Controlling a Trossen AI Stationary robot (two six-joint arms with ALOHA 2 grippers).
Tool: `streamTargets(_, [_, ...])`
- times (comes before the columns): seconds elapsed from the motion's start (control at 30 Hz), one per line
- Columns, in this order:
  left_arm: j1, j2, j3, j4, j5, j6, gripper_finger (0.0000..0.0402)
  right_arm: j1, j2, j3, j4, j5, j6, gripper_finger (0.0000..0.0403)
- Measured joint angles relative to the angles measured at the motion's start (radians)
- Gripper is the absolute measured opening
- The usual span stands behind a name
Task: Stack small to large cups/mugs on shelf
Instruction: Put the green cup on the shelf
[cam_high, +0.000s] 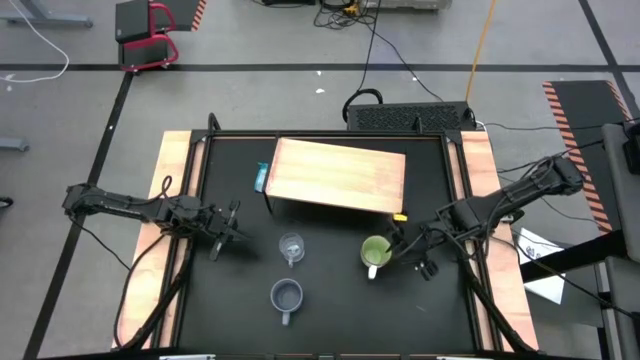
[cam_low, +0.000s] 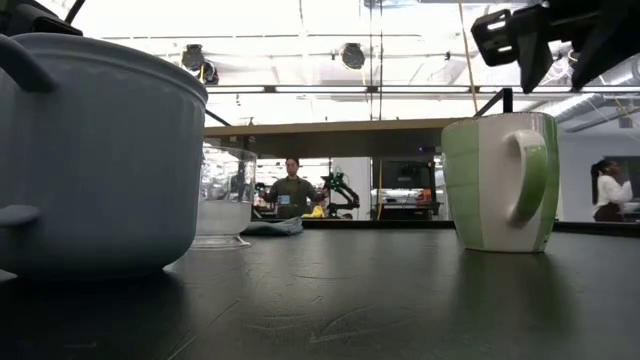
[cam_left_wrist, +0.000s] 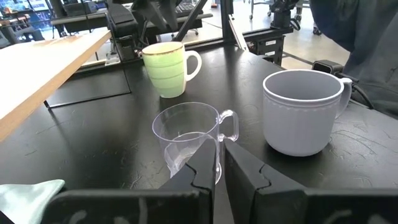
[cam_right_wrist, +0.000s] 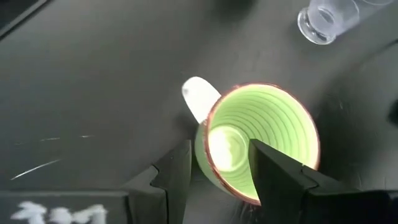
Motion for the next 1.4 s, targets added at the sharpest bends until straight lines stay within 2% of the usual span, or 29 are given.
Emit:
streamTargets(0.33, [0.0,0.0,0.0,0.0,0.0,0.0,0.0033,0.036,0.011,0.0,0.026,0.002,-0.039,0.0151])
streamTargets(0.7, [0.0,0.0,0.0,0.0,0.0,0.0,0.0033,0.036,0.087,0.0,0.062,0.008,-0.053,0.0151])
streamTargets(0.87, [0.0,0.0,0.0,0.0,0.0,0.0,0.0033,0.028,0.084,0.0,0.078,0.008,-0.053,0.0151])
streamTargets(0.97, [0.0,0.0,0.0,0.0,0.0,0.0,0.0033,0.017,0.064,0.0,0.111,0.014,-0.051,0.0151])
streamTargets(1.13, [0.0,0.0,0.0,0.0,0.0,0.0,0.0033,-0.025,0.039,0.004,0.138,0.109,-0.05,0.0151])
streamTargets(1.4, [0.0,0.0,0.0,0.0,0.0,0.0,0.0033,-0.103,0.044,0.095,0.009,0.086,-0.054,0.015])
